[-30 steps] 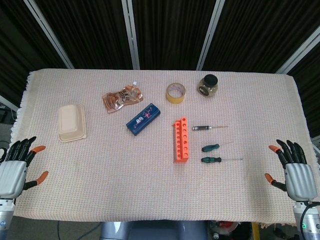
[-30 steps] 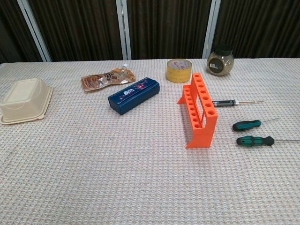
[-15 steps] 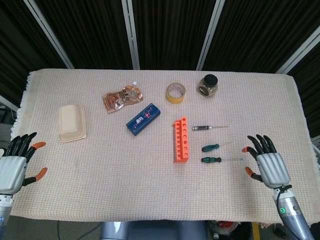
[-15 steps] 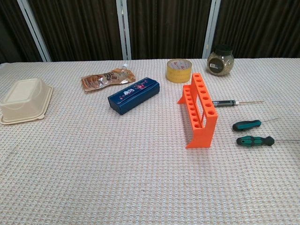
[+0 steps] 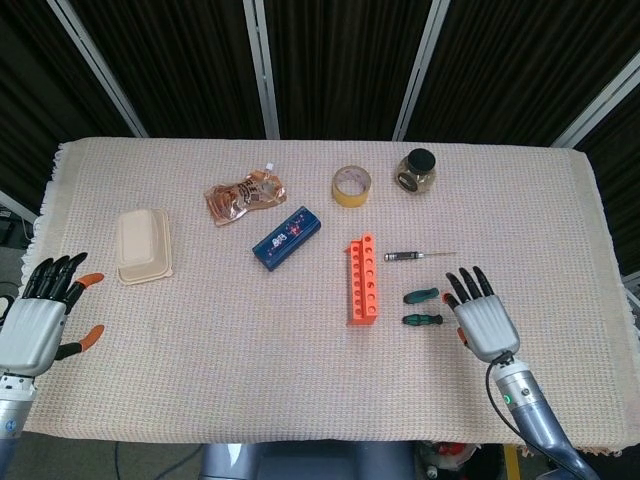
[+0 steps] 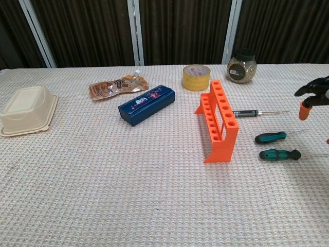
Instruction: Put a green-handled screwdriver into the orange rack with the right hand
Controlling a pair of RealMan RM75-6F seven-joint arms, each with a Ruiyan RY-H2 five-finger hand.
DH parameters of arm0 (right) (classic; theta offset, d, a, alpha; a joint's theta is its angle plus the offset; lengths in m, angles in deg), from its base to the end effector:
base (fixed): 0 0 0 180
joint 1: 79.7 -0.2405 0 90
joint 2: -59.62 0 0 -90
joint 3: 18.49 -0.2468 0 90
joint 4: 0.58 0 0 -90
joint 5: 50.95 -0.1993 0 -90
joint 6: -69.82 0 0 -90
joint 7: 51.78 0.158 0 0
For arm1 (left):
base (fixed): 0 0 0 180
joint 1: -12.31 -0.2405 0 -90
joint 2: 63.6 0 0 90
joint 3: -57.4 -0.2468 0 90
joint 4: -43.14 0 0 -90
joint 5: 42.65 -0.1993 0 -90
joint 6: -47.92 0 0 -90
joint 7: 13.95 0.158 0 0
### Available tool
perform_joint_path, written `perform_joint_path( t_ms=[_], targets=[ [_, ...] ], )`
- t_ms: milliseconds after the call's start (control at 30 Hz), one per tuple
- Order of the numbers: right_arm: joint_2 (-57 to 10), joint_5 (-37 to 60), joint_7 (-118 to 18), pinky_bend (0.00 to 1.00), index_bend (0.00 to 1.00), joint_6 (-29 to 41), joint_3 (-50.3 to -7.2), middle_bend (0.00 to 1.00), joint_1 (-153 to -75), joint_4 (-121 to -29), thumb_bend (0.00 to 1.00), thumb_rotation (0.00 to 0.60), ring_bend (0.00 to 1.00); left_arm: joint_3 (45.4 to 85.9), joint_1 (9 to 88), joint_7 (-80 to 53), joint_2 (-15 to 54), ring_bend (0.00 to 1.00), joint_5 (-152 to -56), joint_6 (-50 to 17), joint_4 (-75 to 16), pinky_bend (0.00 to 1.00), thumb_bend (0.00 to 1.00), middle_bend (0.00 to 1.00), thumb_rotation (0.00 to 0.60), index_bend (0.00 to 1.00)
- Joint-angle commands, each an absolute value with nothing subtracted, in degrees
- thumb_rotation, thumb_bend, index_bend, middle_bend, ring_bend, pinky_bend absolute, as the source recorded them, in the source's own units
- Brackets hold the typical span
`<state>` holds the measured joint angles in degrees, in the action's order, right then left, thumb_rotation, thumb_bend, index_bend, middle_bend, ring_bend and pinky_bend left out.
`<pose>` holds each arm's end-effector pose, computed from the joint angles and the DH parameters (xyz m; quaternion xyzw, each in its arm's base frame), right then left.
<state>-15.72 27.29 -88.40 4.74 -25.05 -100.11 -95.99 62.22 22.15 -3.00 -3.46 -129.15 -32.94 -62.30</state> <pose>-0.2274 -0.2659 0.0624 0.7572 -0.2633 0.2628 0.5369 -0.2386 0.2175 0.1604 -0.6379 -0.3554 -0.3989 0.5547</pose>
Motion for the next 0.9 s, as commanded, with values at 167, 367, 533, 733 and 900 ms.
perform_joint_path(
  t_ms=[167,367,533,733,900],
  targets=[
    [-20.42,21.64,-96.30,0.01,0.32,8.24,-24.72,0.09,-103.68,-93.75,0.29,0.600,0.00,62.33,23.01,-2.60,-3.32,0.01,-128.53,-31.92,-62.37,0.00,0.24,0.02,0.600,0.23],
    [-22.18,17.78,-101.82,0.01,0.32,10.90,-23.61,0.09,-105.91,-93.08,0.30,0.600,0.00,62.24,23.28,-2.84,-3.11,0.01,-127.88,-31.58,-61.97,0.00,0.24,0.02,0.600,0.23],
    [-23.33,13.88,-103.69,0.01,0.32,12.89,-23.78,0.09,-107.86,-93.00,0.30,0.600,0.00,62.09,23.40,-3.26,-2.97,0.01,-127.81,-31.56,-61.56,0.00,0.24,0.02,0.600,0.23],
    [-23.93,10.37,-103.64,0.01,0.32,14.42,-24.05,0.09,-109.71,-92.64,0.31,0.600,0.00,62.06,23.37,-3.82,-2.93,0.01,-127.52,-31.80,-61.03,0.00,0.24,0.02,0.600,0.23],
    [-23.59,8.43,-103.65,0.01,0.33,14.69,-24.18,0.09,-110.85,-92.95,0.31,0.600,0.00,61.97,23.43,-4.19,-2.75,0.01,-127.17,-31.66,-60.54,0.00,0.24,0.02,0.600,0.23]
  ],
)
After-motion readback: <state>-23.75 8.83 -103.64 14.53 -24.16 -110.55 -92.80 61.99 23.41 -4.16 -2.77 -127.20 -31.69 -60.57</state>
